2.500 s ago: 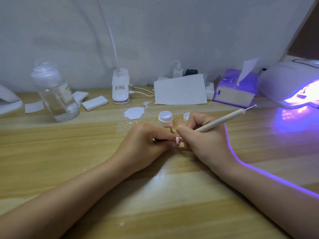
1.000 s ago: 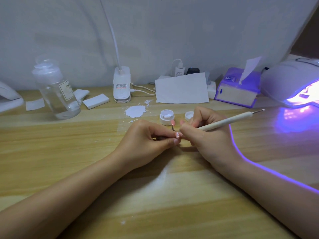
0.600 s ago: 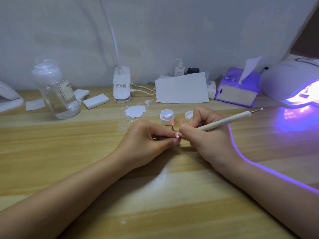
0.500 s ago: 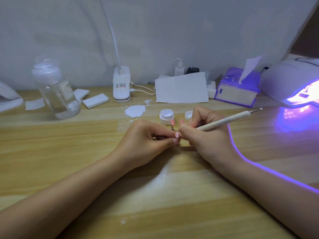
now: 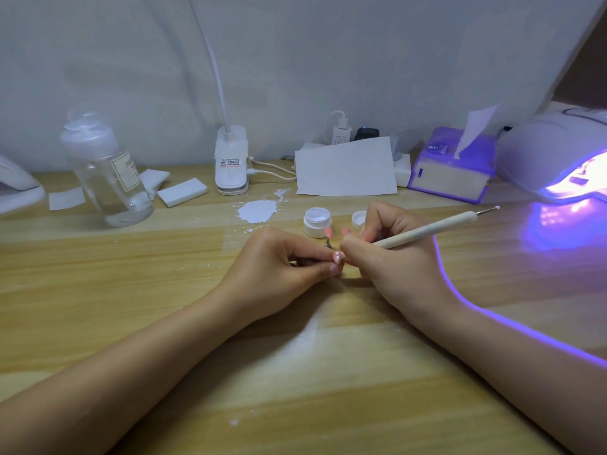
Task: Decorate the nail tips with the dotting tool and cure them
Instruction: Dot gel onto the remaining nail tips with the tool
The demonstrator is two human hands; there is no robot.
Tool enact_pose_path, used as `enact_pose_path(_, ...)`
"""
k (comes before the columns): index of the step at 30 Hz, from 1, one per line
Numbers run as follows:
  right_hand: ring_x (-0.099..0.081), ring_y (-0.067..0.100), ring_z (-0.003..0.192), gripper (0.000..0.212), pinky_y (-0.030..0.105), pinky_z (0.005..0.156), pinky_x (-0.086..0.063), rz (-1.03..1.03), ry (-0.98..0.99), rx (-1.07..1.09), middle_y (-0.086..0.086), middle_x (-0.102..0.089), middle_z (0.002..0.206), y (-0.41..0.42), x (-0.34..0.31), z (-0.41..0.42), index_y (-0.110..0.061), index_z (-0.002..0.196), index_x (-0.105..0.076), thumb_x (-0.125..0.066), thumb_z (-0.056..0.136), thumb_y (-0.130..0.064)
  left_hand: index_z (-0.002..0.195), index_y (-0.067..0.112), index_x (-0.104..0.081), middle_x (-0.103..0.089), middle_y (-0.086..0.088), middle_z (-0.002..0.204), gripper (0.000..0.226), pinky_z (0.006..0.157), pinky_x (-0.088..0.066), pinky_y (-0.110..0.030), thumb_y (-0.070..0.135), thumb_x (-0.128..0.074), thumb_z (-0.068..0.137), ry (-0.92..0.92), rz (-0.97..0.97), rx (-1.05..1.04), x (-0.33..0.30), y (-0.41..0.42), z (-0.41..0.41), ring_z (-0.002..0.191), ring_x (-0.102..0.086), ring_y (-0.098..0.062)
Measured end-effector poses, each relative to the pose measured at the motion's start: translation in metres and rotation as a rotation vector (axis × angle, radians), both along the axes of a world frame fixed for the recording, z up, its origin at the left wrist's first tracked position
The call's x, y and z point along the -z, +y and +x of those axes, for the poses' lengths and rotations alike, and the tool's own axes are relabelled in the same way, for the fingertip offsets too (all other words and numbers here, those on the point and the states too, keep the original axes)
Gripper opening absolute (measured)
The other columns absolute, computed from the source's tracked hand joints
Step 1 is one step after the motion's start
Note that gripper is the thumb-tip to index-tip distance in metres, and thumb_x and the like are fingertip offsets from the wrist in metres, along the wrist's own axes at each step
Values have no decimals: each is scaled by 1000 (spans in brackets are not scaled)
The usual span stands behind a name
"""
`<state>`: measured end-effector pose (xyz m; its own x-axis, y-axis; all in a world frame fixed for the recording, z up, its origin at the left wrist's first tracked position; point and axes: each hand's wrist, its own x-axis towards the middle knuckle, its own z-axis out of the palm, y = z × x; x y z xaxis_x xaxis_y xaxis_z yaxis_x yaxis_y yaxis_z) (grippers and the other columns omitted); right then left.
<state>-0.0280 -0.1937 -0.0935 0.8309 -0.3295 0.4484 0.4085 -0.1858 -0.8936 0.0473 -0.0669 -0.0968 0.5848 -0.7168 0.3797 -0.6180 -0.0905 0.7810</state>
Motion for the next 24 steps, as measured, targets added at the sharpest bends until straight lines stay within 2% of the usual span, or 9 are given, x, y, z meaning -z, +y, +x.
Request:
enact_pose_path(5,-48,-3,35,42,5,45,-38,6,4,32,-12,-48,35,0,-1,-1,-12,53,-36,-55,75,19,78,32,-71,-65,22,60,25,59,-38,-7,7,-72,75,-6,-7,13,0,0,1,63,-53,13)
enact_pose_path(7,-45,0,36,39,11,45,-39,21,-18,95,-4,-44,35,-1,-1,-2,-9,53,-36,-65,76,4,80,32,-73,-68,21,66,25,62,-45,-13,8,-72,75,9,-13,22,0,1,1,66,-56,7)
enact_pose_path(9,-39,8,40,43,19,47,-40,43,-39,168,19,-35,44,-1,-2,-3,-7,54,-35,-70,75,-19,84,27,-74,-68,17,66,22,62,-45,-16,8,-72,75,8,-26,28,0,1,1,64,-55,2)
enact_pose_path(10,-37,8,41,48,23,48,-42,69,-44,185,18,-32,46,0,-3,-4,-6,54,-33,-72,76,-25,86,24,-74,-68,14,65,19,61,-44,-16,8,-72,75,3,-38,36,0,1,0,62,-53,-1)
enact_pose_path(13,-36,1,37,39,23,47,-48,105,-42,181,5,-34,40,0,-5,-5,-8,58,-34,-64,82,-16,89,12,-74,-70,-6,73,15,57,-47,-28,6,-70,75,23,-68,57,0,1,0,63,-56,-27)
enact_pose_path(15,-39,0,36,30,15,45,-42,99,-33,171,-4,-40,38,-1,-4,-5,-12,65,-39,-62,82,-3,87,8,-74,-70,-11,78,14,56,-49,-30,4,-70,75,38,-89,61,0,2,0,67,-58,-31)
enact_pose_path(18,-46,7,43,30,17,50,-44,121,-24,114,1,-44,46,-3,-3,-6,-14,72,-41,-64,79,4,82,8,-74,-70,-9,79,12,54,-49,-24,0,-70,74,34,-120,58,-1,3,-1,69,-61,-25)
enact_pose_path(21,-50,21,60,28,32,60,-46,85,11,81,13,-49,58,-4,-3,-7,-12,67,-45,-66,77,3,78,16,-70,-68,-3,77,19,55,-45,-9,-1,-71,71,42,-167,56,-3,3,-1,67,-62,-5)
enact_pose_path(24,-53,23,62,33,34,61,-45,96,31,78,7,-53,56,-4,-2,-8,-13,59,-46,-70,76,1,71,18,-68,-68,1,74,11,58,-42,-5,11,-72,66,78,-189,52,-4,2,-4,63,-61,2)
